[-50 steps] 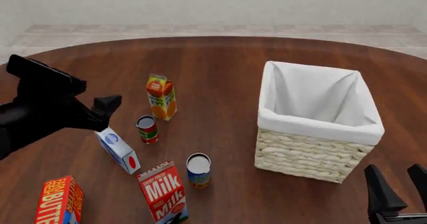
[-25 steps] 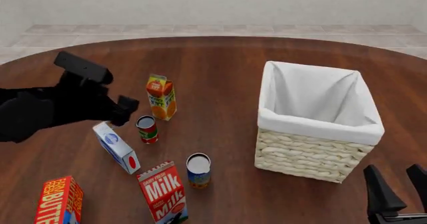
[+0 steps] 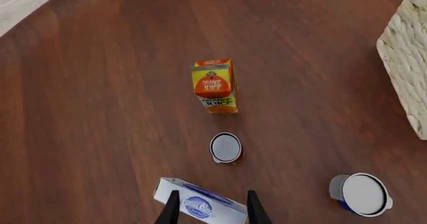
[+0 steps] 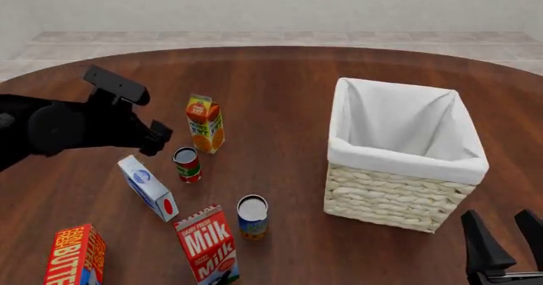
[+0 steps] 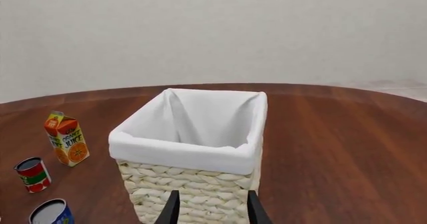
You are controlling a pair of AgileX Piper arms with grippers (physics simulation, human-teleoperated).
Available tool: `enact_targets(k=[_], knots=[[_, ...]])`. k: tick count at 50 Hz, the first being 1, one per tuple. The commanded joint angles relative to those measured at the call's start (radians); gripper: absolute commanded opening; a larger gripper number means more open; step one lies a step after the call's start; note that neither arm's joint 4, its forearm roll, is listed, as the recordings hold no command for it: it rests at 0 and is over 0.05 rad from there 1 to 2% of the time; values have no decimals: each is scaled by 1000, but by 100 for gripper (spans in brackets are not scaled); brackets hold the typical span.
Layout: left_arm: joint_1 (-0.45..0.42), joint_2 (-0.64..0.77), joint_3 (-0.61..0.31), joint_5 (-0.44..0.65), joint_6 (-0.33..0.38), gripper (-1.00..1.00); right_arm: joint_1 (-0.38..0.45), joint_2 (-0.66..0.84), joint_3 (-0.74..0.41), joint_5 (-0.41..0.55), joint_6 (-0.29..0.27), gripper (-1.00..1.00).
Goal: Pick up the alphabet soup and the tomato sauce, and put them in the basket.
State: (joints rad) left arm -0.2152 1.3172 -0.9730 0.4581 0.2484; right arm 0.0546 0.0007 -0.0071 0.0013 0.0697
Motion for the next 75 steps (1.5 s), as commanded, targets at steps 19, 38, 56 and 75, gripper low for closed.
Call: enact_targets(k=[19, 38, 56, 75], knots=[[14, 144, -61, -25, 5, 100, 4, 0, 0, 1, 5, 100], [-26, 190, -108, -37, 13, 100, 11, 0, 2, 0, 9, 100], [0, 260, -109, -95, 36, 100, 12, 1, 1, 2, 4, 100], [6, 304, -90, -135, 36, 100, 14, 1, 2, 2, 2, 100]])
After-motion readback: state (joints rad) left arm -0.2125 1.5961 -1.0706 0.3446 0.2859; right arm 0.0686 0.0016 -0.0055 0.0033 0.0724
